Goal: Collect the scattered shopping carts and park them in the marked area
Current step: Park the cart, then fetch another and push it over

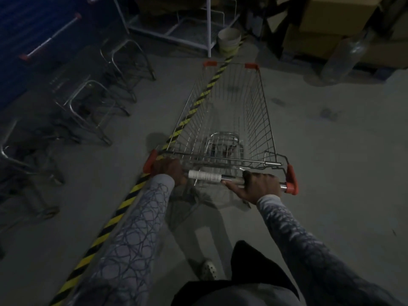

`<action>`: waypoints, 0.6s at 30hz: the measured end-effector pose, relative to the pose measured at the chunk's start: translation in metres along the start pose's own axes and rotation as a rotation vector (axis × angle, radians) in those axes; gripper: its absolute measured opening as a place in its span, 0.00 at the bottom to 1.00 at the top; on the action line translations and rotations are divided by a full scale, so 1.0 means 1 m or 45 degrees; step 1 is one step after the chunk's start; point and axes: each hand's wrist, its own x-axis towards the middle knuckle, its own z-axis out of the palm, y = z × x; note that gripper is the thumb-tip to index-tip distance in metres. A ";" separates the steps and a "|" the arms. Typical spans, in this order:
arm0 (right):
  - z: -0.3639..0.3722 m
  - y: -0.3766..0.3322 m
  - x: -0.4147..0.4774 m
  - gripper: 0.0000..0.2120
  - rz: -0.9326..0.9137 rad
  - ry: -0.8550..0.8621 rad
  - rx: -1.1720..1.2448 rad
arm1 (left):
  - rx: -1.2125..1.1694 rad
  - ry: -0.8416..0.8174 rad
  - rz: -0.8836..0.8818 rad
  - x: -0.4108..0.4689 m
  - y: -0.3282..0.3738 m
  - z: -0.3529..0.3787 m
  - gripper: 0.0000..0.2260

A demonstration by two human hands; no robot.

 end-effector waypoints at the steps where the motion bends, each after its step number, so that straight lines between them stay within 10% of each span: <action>1: 0.000 -0.008 0.017 0.39 0.014 0.000 0.004 | 0.023 0.009 0.015 0.017 -0.008 -0.007 0.20; 18: -0.005 -0.092 0.407 0.37 0.005 0.001 0.091 | -0.060 0.182 -0.053 0.380 -0.125 -0.115 0.17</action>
